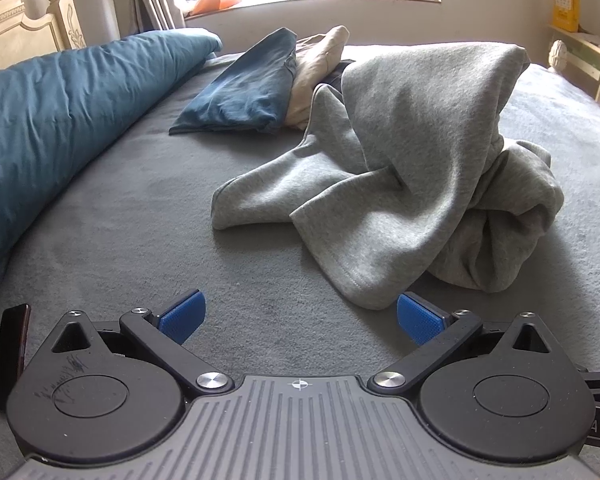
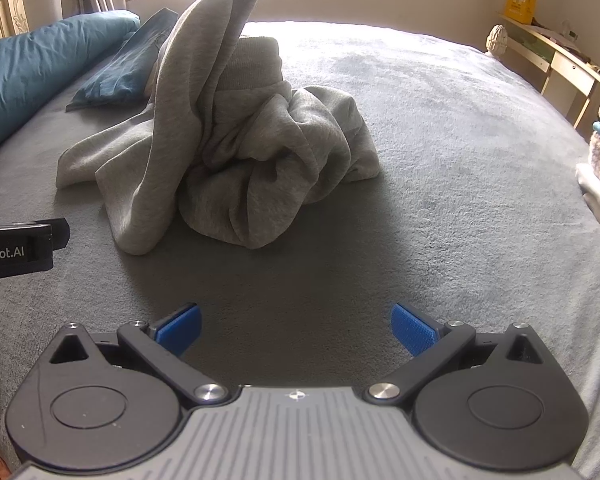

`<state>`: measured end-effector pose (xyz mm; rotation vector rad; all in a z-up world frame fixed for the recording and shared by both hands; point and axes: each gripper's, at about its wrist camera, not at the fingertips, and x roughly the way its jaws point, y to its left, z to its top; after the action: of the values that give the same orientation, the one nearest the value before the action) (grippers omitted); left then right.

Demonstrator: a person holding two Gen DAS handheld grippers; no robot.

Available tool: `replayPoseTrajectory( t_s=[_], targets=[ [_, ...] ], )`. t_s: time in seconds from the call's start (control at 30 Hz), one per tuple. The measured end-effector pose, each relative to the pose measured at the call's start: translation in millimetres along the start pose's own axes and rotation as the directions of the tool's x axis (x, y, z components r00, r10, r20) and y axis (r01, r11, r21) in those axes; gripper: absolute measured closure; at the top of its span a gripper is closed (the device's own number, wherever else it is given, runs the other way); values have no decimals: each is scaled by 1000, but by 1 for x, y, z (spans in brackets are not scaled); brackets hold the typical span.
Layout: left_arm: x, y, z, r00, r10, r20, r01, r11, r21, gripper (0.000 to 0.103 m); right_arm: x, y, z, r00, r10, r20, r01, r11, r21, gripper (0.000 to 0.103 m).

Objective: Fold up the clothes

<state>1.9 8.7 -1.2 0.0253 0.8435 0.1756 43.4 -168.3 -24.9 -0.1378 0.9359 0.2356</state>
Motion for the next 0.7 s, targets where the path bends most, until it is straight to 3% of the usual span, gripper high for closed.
replayPoseTrajectory(
  t_s=[0.7],
  targets=[
    [2,-2,0,1000,22,3,-22,1000,0,0,1,0,-2,1000,-2,-4,2,1000,4,0]
  ],
)
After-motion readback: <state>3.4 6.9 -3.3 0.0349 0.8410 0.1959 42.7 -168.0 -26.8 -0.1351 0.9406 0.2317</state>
